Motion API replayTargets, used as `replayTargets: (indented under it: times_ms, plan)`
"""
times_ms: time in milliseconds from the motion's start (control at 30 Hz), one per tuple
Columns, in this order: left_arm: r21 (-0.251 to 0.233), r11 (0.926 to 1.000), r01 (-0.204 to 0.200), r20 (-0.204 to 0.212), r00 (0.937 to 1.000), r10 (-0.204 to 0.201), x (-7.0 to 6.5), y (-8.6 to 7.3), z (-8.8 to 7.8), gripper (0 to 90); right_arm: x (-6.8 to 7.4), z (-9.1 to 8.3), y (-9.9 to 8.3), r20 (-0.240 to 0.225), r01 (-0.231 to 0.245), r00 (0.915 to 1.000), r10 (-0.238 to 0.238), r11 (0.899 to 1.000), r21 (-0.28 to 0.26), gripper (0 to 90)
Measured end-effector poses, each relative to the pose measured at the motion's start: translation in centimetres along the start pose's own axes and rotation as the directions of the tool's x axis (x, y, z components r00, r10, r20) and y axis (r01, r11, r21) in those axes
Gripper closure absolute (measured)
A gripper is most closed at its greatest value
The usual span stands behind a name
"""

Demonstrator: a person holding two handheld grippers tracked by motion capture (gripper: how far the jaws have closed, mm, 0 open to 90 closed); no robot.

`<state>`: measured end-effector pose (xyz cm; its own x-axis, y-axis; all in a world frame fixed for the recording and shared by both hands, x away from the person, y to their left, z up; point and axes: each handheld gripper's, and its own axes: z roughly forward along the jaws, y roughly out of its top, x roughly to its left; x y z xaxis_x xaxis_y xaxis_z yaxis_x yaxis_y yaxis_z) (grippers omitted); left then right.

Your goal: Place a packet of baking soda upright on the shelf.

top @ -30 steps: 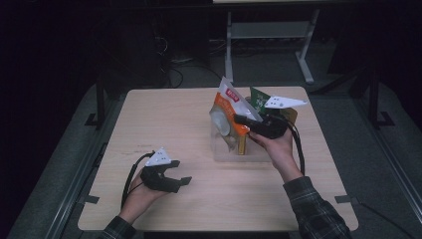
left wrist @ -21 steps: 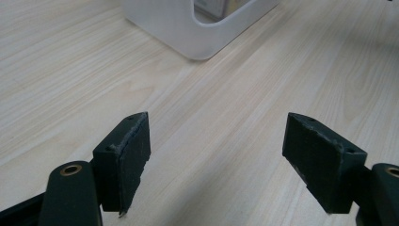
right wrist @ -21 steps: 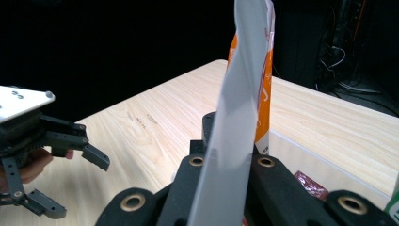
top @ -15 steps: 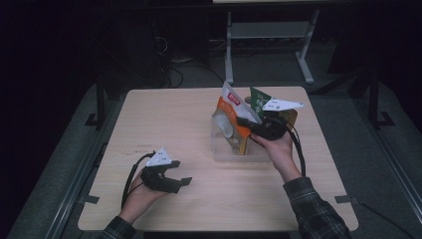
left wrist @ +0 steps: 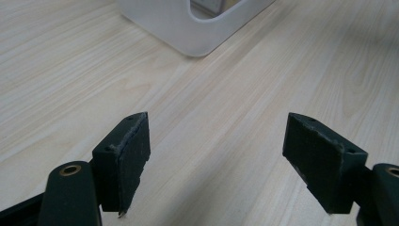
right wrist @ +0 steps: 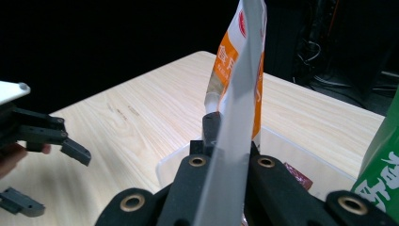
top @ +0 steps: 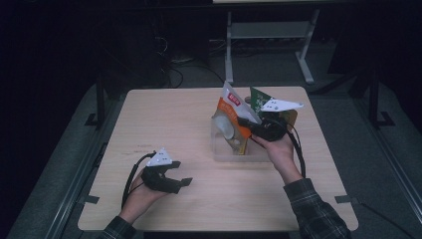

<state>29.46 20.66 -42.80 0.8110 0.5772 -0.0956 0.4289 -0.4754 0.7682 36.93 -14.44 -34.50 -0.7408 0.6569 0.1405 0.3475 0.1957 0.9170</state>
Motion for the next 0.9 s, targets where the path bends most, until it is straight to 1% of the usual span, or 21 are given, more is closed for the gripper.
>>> replayTargets:
  times_ms: [67,133,167,200,233,267,367,400,433,467,500,533,567,600,633,667,700,800,833,900]
  plan:
    - [0.001,1.0000,0.000,0.000,1.0000,0.000,0.0,0.0,0.0,23.0,0.0,0.2,-0.1,0.004,0.001,1.0000,-0.001,1.000,0.009,90.0]
    - [0.000,1.0000,0.003,0.002,1.0000,-0.003,-0.1,0.0,0.1,22.9,0.0,0.9,-0.5,0.012,0.001,0.9999,-0.002,0.999,0.054,90.0]
    - [0.000,1.0000,0.003,0.002,1.0000,-0.003,-0.1,0.0,0.1,22.8,0.0,0.9,-0.5,0.012,0.001,0.9999,-0.002,0.999,0.054,90.0]
    - [-0.001,1.0000,0.005,0.003,1.0000,-0.005,-0.1,0.0,0.1,22.8,0.0,1.5,-0.9,0.014,-0.006,0.9999,0.005,0.997,0.077,90.0]
    - [-0.001,1.0000,0.005,0.003,1.0000,-0.005,-0.1,0.0,0.1,22.8,0.0,1.5,-0.9,0.014,-0.006,0.9999,0.005,0.997,0.077,90.0]
    - [-0.001,1.0000,0.009,0.004,1.0000,-0.009,-0.1,0.0,0.1,22.8,0.0,1.8,-1.1,0.016,-0.005,0.9999,0.004,0.996,0.087,90.0]
    - [0.002,1.0000,0.002,0.005,1.0000,-0.002,-0.1,0.0,0.1,22.6,0.0,2.6,-1.6,0.023,-0.011,0.9997,0.008,0.993,0.113,88.8]
    - [0.002,1.0000,0.002,0.006,1.0000,-0.002,-0.1,0.0,0.2,22.6,0.0,2.7,-1.7,0.025,-0.011,0.9997,0.008,0.993,0.115,86.3]
    - [0.005,1.0000,0.000,0.006,1.0000,0.000,-0.1,0.0,0.2,22.6,-0.1,2.8,-1.8,0.021,-0.011,0.9997,0.009,0.995,0.104,83.4]
    - [0.008,1.0000,0.002,0.008,1.0000,-0.002,-0.2,0.0,0.2,22.5,0.0,2.6,-1.6,0.023,-0.003,0.9997,0.001,0.996,0.093,78.5]
    - [0.008,1.0000,0.002,0.008,1.0000,-0.002,-0.2,0.0,0.2,22.4,0.1,2.4,-1.5,0.027,0.007,0.9996,-0.009,0.997,0.080,76.1]
    - [0.010,0.9999,-0.012,0.006,0.9999,0.012,-0.2,0.0,0.2,22.3,0.2,2.2,-1.4,0.033,0.011,0.9994,-0.014,0.997,0.078,74.2]
    - [0.010,0.9999,-0.012,0.006,0.9999,0.012,-0.2,0.0,0.2,22.3,0.2,2.2,-1.4,0.033,0.011,0.9994,-0.014,0.997,0.078,74.2]
    - [0.012,0.9997,-0.021,0.004,0.9998,0.021,-0.2,0.0,0.2,22.3,0.3,1.7,-1.2,0.046,0.026,0.9985,-0.029,0.997,0.072,67.4]
    - [0.012,0.9997,-0.022,0.003,0.9997,0.022,-0.2,0.0,0.3,22.2,0.4,1.4,-1.1,0.050,0.031,0.9982,-0.034,0.997,0.070,64.9]
    - [0.012,0.9997,-0.020,0.005,0.9998,0.020,-0.2,0.0,0.3,22.1,0.4,1.2,-1.0,0.052,0.033,0.9980,-0.036,0.997,0.071,61.8]
    - [0.012,0.9997,-0.020,0.005,0.9998,0.020,-0.2,0.0,0.3,22.1,0.4,1.2,-1.0,0.052,0.033,0.9980,-0.036,0.997,0.071,61.8]
    - [0.010,0.9997,-0.024,0.006,0.9997,0.024,-0.3,0.0,0.4,22.1,0.6,0.4,-0.9,0.049,0.026,0.9984,-0.030,0.997,0.075,52.9]
    - [0.010,0.9996,-0.025,0.007,0.9997,0.025,-0.3,0.0,0.4,22.0,0.7,0.1,-0.9,0.053,0.029,0.9981,-0.033,0.997,0.078,49.1]
    - [0.013,0.9994,-0.032,0.006,0.9995,0.032,-0.3,0.0,0.4,22.0,0.9,-0.5,-0.9,0.053,0.035,0.9978,-0.039,0.996,0.086,44.5]
